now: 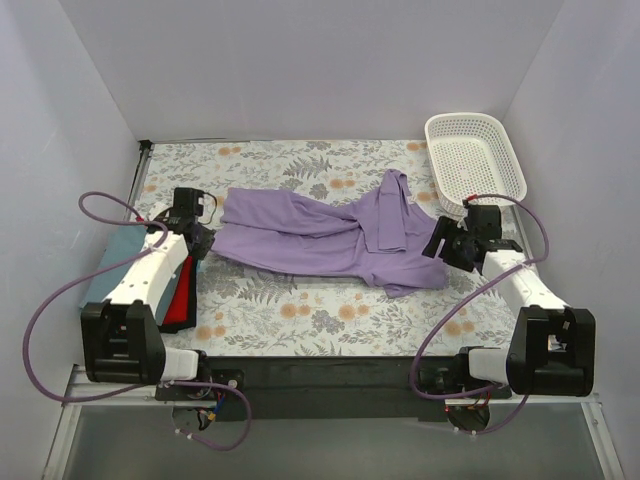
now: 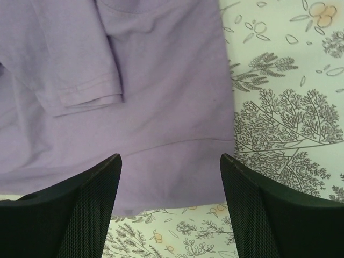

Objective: Fold and stack the t-shirts
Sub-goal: Flatten the tshirt out

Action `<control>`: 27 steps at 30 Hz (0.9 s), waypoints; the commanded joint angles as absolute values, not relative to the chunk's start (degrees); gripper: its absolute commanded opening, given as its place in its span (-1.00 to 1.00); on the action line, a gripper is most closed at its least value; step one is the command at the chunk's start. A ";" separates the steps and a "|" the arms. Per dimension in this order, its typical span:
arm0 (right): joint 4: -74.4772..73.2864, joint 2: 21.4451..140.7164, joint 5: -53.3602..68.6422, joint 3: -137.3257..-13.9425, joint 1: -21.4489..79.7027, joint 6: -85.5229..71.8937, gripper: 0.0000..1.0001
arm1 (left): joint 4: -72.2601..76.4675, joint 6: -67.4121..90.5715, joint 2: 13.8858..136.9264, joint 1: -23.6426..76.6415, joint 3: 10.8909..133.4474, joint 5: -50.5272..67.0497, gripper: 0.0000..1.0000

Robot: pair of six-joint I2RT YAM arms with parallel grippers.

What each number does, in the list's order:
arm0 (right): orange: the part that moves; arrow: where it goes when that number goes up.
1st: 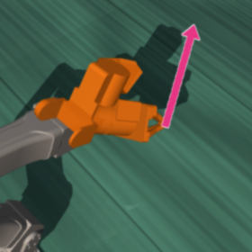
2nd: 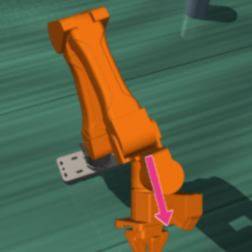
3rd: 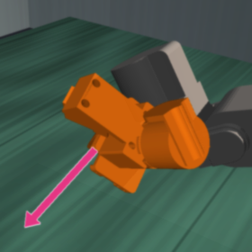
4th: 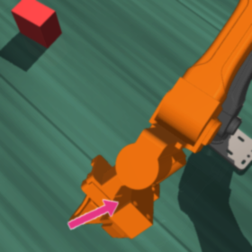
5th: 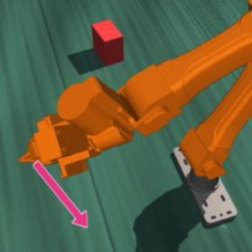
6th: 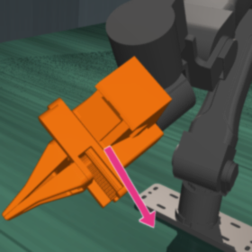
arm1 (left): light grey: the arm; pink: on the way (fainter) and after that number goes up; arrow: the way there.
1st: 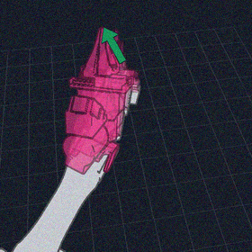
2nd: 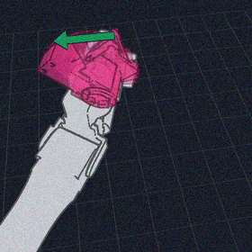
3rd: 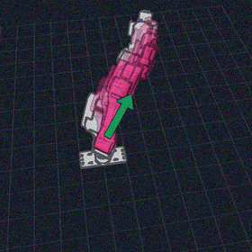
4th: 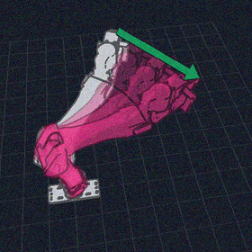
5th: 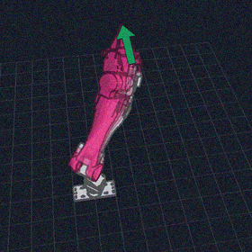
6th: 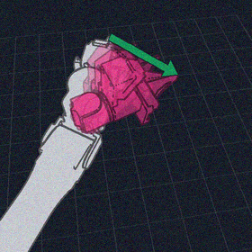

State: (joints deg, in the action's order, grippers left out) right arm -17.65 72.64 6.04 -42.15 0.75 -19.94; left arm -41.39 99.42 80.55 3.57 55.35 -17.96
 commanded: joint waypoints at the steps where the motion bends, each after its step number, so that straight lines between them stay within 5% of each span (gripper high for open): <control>1: -15.73 71.99 3.78 -40.17 -1.32 -21.79 0.59 | -42.54 96.59 74.27 2.37 54.32 -19.78 -1.00; 16: -11.61 71.80 5.88 -33.75 -2.81 -25.66 -0.08 | -40.26 94.84 71.37 2.29 51.59 -16.00 -1.00; 27: -8.09 75.76 4.66 -32.34 -2.72 -26.45 -0.10 | -39.55 94.48 72.25 2.29 51.94 -14.94 -1.00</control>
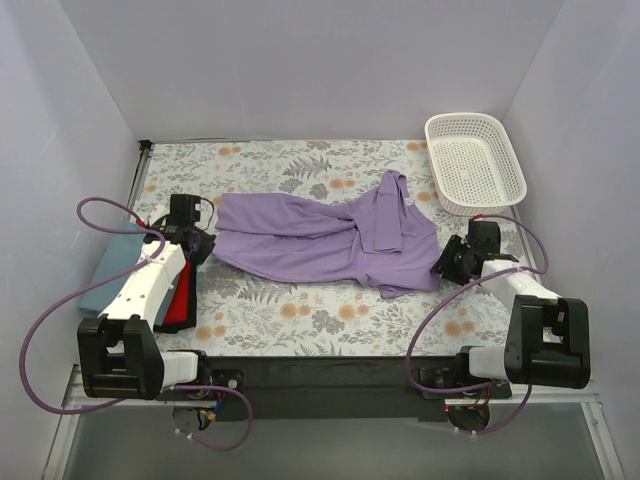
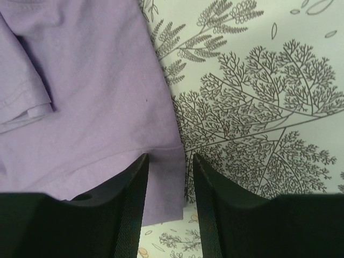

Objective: Fold and stack the t-shirts
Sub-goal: Flatten the tshirt out

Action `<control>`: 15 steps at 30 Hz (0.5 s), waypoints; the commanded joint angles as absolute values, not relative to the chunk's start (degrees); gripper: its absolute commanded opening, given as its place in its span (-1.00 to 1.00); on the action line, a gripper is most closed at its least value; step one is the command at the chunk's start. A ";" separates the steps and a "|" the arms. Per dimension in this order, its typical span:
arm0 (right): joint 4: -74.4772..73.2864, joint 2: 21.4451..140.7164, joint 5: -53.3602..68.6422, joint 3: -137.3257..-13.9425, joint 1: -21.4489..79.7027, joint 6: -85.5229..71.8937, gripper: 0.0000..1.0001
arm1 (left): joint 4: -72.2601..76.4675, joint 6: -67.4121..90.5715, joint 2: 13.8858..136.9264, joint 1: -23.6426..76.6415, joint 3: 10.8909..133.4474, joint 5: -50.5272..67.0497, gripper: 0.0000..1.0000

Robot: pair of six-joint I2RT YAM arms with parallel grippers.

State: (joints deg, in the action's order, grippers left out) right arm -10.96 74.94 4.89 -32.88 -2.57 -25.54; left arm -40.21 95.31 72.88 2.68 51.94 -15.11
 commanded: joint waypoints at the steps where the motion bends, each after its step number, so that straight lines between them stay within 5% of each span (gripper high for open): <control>1: -7.48 76.28 4.57 -32.34 -2.72 -26.54 -0.10 | -39.55 94.48 72.25 2.29 51.86 -14.94 -1.00; 8: -5.36 78.84 5.45 -32.70 -1.85 -27.25 -0.24 | -39.29 94.39 72.60 2.29 52.03 -14.77 -1.00; 15: -7.11 78.14 8.08 -34.89 -1.32 -26.98 -0.97 | -39.20 93.69 72.78 2.29 53.52 -13.89 -1.00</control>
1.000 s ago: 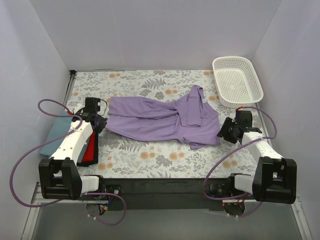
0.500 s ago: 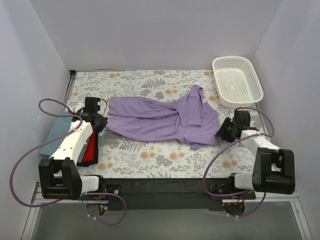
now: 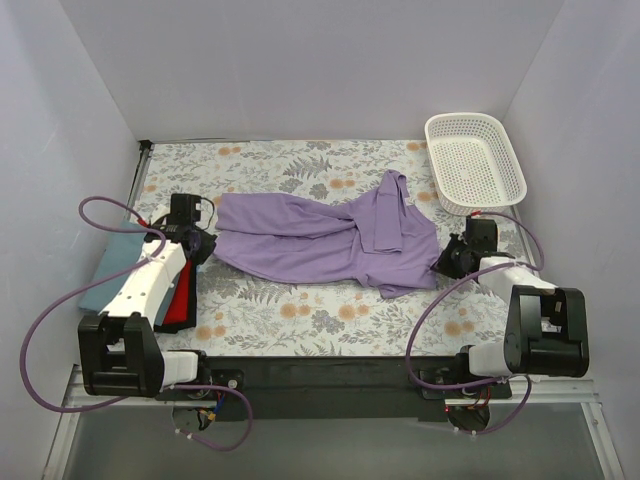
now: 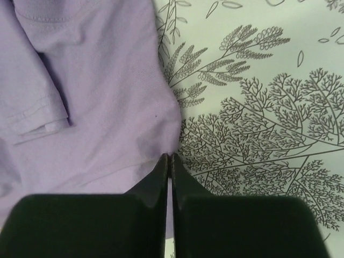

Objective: Fold and stack the t-shirts
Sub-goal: Flatten the tshirt out

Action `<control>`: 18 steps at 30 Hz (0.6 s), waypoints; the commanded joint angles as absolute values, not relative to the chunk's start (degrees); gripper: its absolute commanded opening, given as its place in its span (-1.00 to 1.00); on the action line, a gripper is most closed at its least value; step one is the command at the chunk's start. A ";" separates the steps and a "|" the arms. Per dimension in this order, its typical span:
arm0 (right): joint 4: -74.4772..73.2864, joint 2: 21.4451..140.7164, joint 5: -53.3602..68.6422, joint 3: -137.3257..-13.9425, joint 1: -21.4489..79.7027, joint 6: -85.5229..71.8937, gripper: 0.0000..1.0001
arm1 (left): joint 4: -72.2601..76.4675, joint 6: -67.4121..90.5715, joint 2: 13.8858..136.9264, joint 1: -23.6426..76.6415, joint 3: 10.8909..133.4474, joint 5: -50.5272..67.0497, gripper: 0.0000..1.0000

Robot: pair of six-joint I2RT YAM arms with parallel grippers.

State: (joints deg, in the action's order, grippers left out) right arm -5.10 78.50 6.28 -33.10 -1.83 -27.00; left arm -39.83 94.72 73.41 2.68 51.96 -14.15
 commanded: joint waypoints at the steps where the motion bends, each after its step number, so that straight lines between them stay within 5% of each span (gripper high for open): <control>1: -7.82 76.13 8.52 -35.94 -1.41 -26.98 -0.97 | -39.29 93.43 72.60 2.29 54.48 -13.71 -1.00; 7: -17.29 64.62 9.40 -45.68 -1.41 -25.93 -0.97 | -41.57 91.41 68.65 2.29 60.28 -14.76 -1.00; 18: -32.16 60.20 10.11 -82.15 -1.58 -26.98 -0.97 | -49.99 91.67 64.34 2.20 85.49 -15.73 -1.00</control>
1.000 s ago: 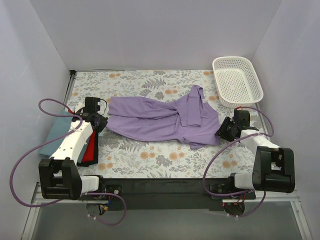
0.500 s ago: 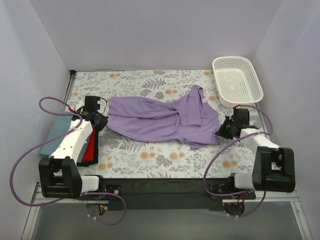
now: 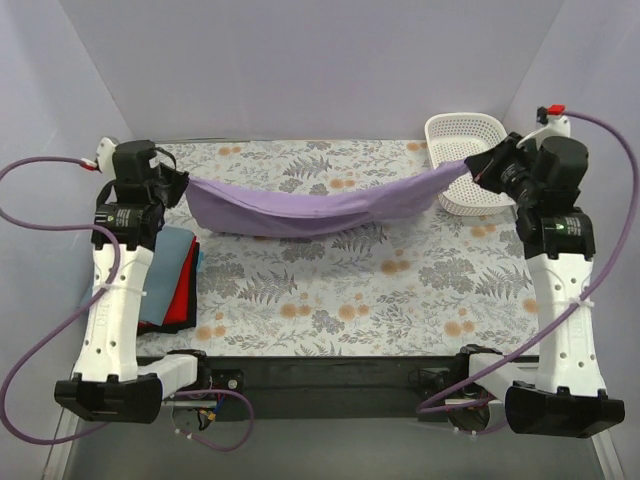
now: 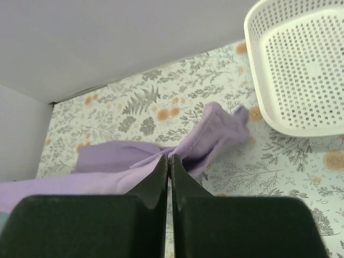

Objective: Fold and stack the t-shirts
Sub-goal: Flatten the tshirt out

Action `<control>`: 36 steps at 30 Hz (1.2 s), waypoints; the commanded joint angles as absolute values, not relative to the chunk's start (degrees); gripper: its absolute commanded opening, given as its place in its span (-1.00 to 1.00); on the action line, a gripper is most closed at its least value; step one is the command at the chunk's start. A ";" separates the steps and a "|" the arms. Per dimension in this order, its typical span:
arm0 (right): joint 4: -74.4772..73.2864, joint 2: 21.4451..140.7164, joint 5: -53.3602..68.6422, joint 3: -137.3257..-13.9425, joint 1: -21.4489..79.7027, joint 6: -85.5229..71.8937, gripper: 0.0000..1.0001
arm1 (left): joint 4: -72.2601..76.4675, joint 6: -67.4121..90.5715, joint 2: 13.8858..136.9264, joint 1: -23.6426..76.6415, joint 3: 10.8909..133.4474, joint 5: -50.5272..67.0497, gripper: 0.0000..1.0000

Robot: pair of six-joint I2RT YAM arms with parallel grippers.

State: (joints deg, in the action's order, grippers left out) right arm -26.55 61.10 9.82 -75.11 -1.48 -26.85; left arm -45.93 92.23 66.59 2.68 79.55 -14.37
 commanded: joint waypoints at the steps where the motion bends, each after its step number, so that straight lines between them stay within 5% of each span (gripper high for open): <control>1: -33.13 60.29 10.11 -87.22 -1.58 -26.98 -0.97 | -50.79 91.50 64.34 2.20 89.78 -15.91 -1.00; 12: -37.00 58.45 7.30 -105.99 -1.58 -25.31 -0.97 | -54.58 90.09 64.16 2.20 110.74 -17.14 -1.00; 22: -27.62 65.55 12.64 -98.03 -1.58 -26.37 -0.97 | -43.43 89.48 70.04 2.20 101.70 -12.59 -1.00; 27: -16.91 74.86 16.96 -93.96 -1.41 -27.68 -0.97 | -30.71 87.72 84.24 2.02 99.31 -6.16 -1.00; 30: -13.80 84.08 19.68 -97.71 -1.06 -28.56 -0.97 | -26.29 86.31 93.22 0.97 107.02 -0.12 -1.00; 36: -14.59 99.57 20.84 -122.41 -0.26 -30.14 -0.97 | -32.77 85.43 114.42 -3.60 143.40 8.15 -1.00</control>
State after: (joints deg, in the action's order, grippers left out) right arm -21.54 102.91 18.87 -110.89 -0.60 -28.84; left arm -33.85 86.72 117.03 0.21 129.58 1.85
